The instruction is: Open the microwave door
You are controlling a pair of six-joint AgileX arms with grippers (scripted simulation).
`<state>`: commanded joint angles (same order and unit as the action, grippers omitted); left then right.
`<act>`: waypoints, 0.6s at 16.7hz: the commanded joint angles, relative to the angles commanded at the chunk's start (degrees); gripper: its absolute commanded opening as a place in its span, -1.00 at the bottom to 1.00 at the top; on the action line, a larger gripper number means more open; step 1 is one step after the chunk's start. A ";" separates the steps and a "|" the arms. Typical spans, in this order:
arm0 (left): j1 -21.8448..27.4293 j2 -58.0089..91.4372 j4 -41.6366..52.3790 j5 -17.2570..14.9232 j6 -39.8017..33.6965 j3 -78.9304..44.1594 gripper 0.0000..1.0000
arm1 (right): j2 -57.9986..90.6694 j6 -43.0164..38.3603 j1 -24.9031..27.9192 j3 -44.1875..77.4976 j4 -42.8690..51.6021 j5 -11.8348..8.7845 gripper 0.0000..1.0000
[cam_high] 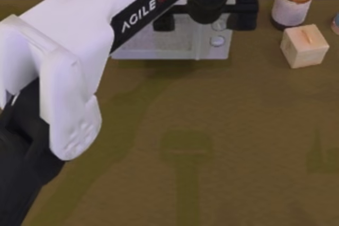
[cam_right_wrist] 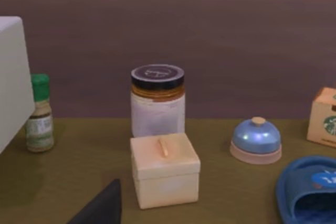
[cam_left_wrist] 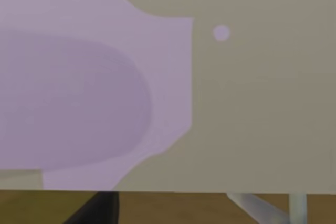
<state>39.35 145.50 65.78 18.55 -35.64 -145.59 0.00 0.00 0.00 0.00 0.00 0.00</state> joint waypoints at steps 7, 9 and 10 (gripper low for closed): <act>0.00 0.00 0.00 0.00 0.00 0.00 -0.06 | 0.00 0.00 0.00 0.00 0.00 0.00 1.00; 0.00 0.00 0.00 0.00 0.00 0.00 -0.36 | 0.00 0.00 0.00 0.00 0.00 0.00 1.00; 0.00 0.00 0.00 0.00 0.00 0.00 -0.51 | 0.00 0.00 0.00 0.00 0.00 0.00 1.00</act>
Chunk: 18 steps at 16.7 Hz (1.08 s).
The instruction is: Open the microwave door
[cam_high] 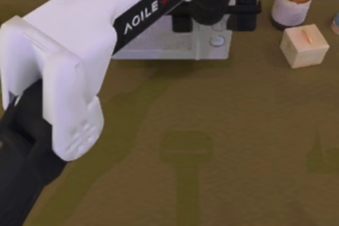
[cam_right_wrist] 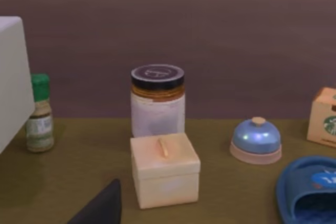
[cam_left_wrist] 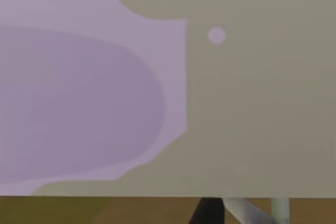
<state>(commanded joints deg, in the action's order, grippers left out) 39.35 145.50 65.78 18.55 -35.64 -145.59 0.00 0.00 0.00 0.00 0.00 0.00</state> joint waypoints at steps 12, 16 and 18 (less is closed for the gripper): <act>2.05 -1.20 -0.44 -1.13 -0.45 1.21 -1.00 | 0.00 0.00 0.00 0.00 0.00 0.00 1.00; 2.06 -3.44 -2.16 -0.41 -0.61 5.39 -1.00 | 0.00 0.00 0.00 0.00 0.00 0.00 1.00; 1.94 -5.65 -3.92 0.14 -1.07 9.83 -1.00 | 0.00 0.00 0.00 0.00 0.00 0.00 1.00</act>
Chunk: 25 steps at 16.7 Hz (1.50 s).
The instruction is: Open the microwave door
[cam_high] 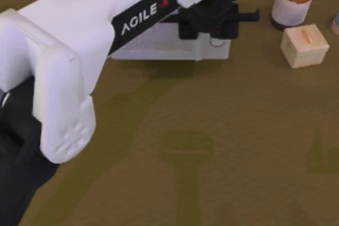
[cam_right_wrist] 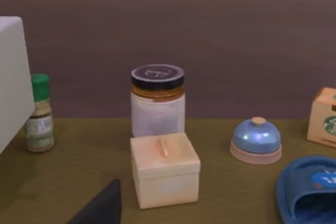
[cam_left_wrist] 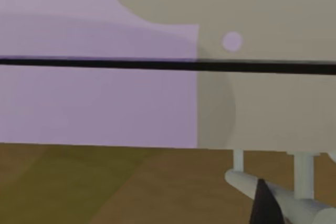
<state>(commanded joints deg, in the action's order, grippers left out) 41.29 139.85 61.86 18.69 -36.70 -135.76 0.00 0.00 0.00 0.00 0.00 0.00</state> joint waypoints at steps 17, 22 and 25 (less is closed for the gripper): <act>0.00 -3.43 -2.84 0.79 -0.86 6.65 -1.00 | 0.00 0.00 0.00 0.00 0.00 0.00 1.00; 0.00 -3.43 -2.84 0.79 -0.86 6.65 -1.00 | 0.00 0.00 0.00 0.00 0.00 0.00 1.00; 0.00 -3.43 -2.84 0.79 -0.86 6.65 -1.00 | 0.00 0.00 0.00 0.00 0.00 0.00 1.00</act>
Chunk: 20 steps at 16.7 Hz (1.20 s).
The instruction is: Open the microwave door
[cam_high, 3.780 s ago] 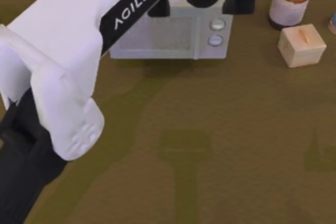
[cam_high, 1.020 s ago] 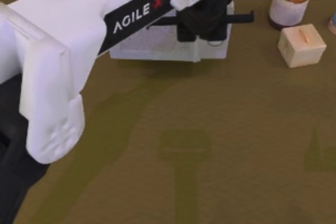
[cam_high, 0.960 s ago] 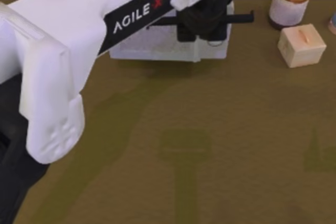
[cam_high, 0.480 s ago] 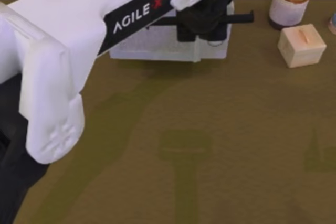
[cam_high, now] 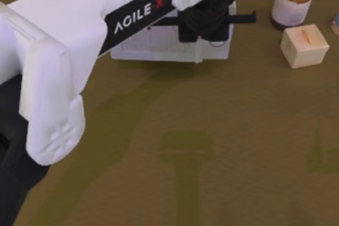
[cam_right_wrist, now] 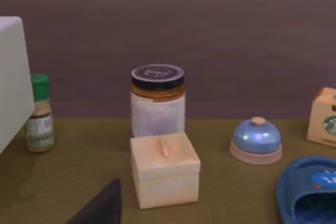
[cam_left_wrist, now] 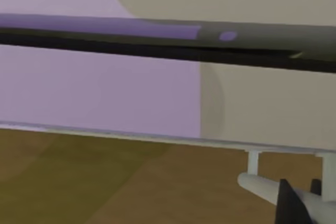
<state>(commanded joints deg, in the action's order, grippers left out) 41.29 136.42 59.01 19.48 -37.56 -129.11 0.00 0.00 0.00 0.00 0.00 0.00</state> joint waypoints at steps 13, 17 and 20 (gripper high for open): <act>-0.01 -3.92 -3.89 -1.13 2.80 6.90 -1.00 | 0.00 0.00 0.00 0.00 0.00 0.00 1.00; -0.01 -3.92 -3.89 -1.13 2.80 6.90 -1.00 | 0.00 0.00 0.00 0.00 0.00 0.00 1.00; -0.01 -3.92 -3.89 -1.13 2.80 6.90 -1.00 | 0.00 0.00 0.00 0.00 0.00 0.00 1.00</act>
<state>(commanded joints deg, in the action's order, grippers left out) 41.28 132.49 55.12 18.34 -34.76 -122.21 0.00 0.00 0.00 0.00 0.00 0.00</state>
